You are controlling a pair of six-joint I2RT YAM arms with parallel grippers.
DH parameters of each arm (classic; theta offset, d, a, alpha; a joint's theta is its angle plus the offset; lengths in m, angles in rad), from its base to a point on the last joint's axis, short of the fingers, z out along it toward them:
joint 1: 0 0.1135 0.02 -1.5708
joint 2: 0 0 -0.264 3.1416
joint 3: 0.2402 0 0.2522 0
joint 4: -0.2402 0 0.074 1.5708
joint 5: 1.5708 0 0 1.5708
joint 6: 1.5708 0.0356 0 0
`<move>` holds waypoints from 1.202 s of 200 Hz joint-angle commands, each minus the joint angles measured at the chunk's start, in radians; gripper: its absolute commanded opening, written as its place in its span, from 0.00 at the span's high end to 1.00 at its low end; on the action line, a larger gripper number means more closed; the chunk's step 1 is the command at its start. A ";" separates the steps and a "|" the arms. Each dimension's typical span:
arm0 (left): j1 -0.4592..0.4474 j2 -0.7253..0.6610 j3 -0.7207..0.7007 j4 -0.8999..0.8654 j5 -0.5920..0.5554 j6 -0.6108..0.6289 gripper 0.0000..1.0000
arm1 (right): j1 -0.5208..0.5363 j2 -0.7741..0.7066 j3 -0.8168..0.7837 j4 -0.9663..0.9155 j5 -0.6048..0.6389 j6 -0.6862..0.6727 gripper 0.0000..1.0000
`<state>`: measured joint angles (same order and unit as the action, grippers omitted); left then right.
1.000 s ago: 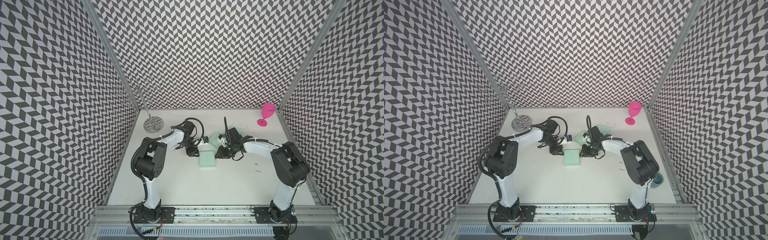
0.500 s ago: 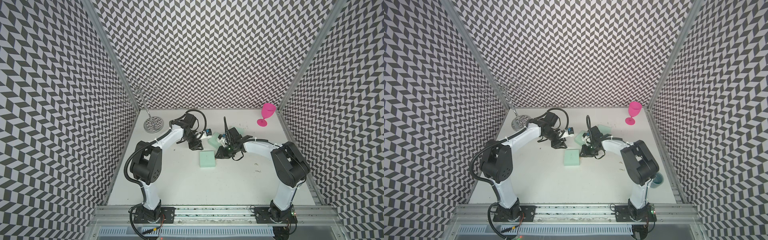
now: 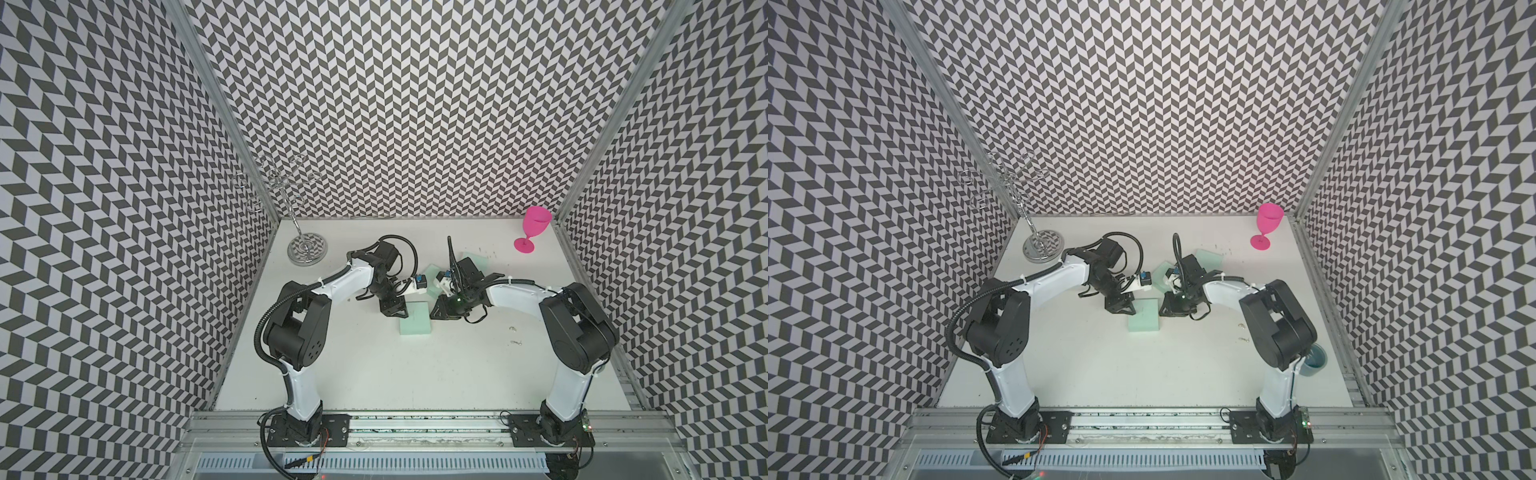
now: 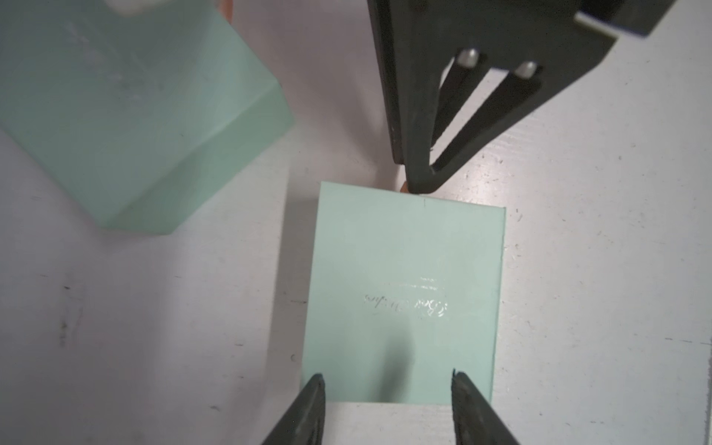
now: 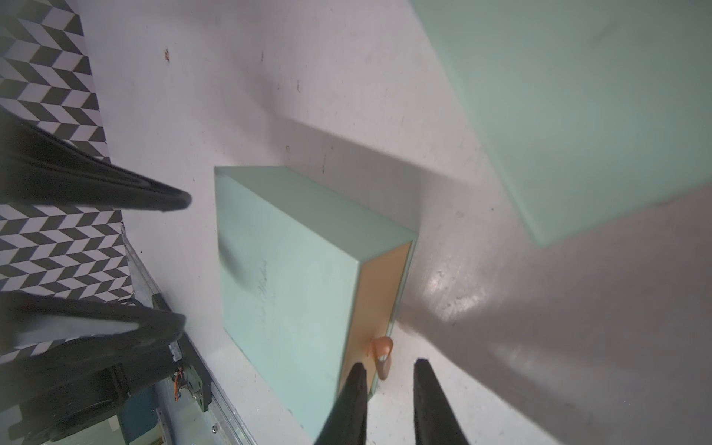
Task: Place the earrings into the drawer-style jewelry box
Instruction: Open the drawer in the jewelry box.
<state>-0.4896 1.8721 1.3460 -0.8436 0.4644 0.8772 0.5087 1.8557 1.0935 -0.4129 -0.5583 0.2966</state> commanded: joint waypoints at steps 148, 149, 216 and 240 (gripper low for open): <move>-0.009 0.054 -0.004 0.016 -0.011 0.021 0.46 | 0.004 -0.001 -0.003 0.059 -0.074 -0.022 0.77; -0.008 0.055 -0.004 0.016 -0.011 0.022 0.46 | 0.004 0.001 -0.003 0.059 -0.075 -0.023 0.77; -0.008 0.083 0.021 -0.001 -0.022 0.025 0.46 | -0.006 0.016 -0.051 0.168 -0.160 0.009 0.78; -0.007 0.099 0.031 -0.018 -0.033 0.029 0.46 | -0.009 0.023 -0.060 0.188 -0.192 0.014 0.78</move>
<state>-0.4911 1.9186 1.3724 -0.8330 0.4637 0.8856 0.5056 1.8839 1.0439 -0.3119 -0.6865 0.3023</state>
